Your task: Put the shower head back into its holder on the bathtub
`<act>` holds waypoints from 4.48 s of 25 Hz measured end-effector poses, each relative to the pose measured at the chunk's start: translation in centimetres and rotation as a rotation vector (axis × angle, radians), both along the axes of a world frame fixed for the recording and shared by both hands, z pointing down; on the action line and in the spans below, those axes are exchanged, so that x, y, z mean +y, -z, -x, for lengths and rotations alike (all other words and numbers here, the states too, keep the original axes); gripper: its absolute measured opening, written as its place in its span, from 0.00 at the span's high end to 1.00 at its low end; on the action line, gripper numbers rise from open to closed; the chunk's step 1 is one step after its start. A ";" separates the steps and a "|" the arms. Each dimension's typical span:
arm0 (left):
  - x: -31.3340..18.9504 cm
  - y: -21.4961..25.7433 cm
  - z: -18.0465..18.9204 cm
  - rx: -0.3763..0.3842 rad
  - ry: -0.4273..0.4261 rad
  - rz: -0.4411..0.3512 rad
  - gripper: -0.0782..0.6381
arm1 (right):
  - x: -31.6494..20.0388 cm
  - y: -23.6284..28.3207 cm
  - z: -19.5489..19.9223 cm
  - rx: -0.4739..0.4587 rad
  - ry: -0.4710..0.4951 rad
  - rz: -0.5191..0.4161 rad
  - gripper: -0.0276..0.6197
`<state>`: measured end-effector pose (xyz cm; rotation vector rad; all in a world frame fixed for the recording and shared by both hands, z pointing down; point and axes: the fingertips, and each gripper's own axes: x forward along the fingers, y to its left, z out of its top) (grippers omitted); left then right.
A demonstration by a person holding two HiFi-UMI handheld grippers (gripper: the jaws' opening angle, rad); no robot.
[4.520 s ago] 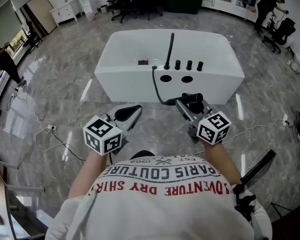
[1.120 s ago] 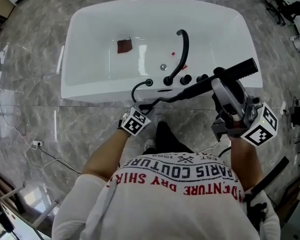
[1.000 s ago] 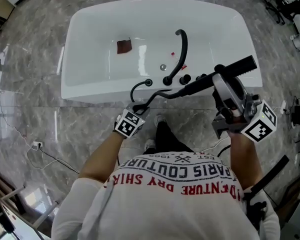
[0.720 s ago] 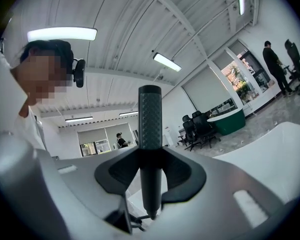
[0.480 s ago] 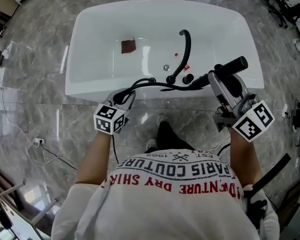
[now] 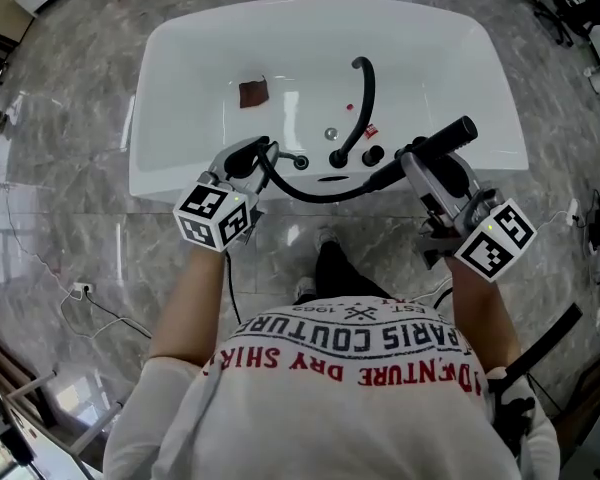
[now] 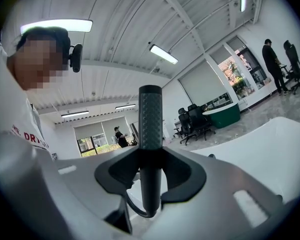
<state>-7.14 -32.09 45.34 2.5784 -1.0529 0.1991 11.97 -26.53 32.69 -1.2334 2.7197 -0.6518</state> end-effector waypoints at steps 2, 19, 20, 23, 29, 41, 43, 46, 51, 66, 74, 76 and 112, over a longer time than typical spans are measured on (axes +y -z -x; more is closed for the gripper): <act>-0.7 -0.5 -1.0 0.005 -0.007 0.013 0.80 | 0.0 -0.4 0.0 0.009 0.006 0.011 0.74; -3.0 -14.7 -3.7 -0.120 -0.008 0.273 0.80 | -3.1 -3.9 -2.4 0.040 -0.006 0.068 0.74; -2.7 -15.5 -4.0 -0.136 -0.019 0.282 0.80 | -3.3 -4.1 -2.4 0.039 0.000 0.069 0.74; -2.5 -18.9 -4.5 -0.184 -0.040 0.320 0.80 | -4.2 -4.3 -2.7 0.037 0.021 0.069 0.74; -1.9 -24.4 -5.4 -0.250 -0.084 0.417 0.80 | -6.4 -5.1 -2.8 0.048 0.044 0.087 0.74; -0.6 -30.0 -6.0 -0.343 -0.087 0.564 0.73 | -8.0 -6.0 -2.3 0.058 0.093 0.111 0.74; -0.2 -30.4 -5.7 -0.343 -0.088 0.587 0.69 | -8.1 -6.1 -2.0 0.060 0.093 0.107 0.74; 0.4 -30.3 -5.4 -0.350 -0.096 0.593 0.67 | -8.2 -6.4 -1.3 0.058 0.107 0.109 0.74; 1.4 -28.2 -5.3 -0.308 -0.073 0.557 0.66 | -7.4 -6.6 0.2 0.064 0.143 0.100 0.74; 2.6 -13.1 -1.6 0.019 0.071 0.400 0.89 | -9.1 -11.8 9.2 0.262 0.244 -0.040 0.74; 4.1 -7.7 -1.3 0.099 0.073 0.352 0.89 | -9.4 -19.6 11.3 0.355 0.282 0.026 0.74; 5.0 -7.9 -0.6 0.107 0.047 0.366 0.89 | -9.7 -22.0 12.6 0.397 0.277 0.037 0.74; 9.0 -6.5 3.1 0.113 0.022 0.357 0.89 | -6.5 -29.8 12.3 0.475 0.224 0.220 0.70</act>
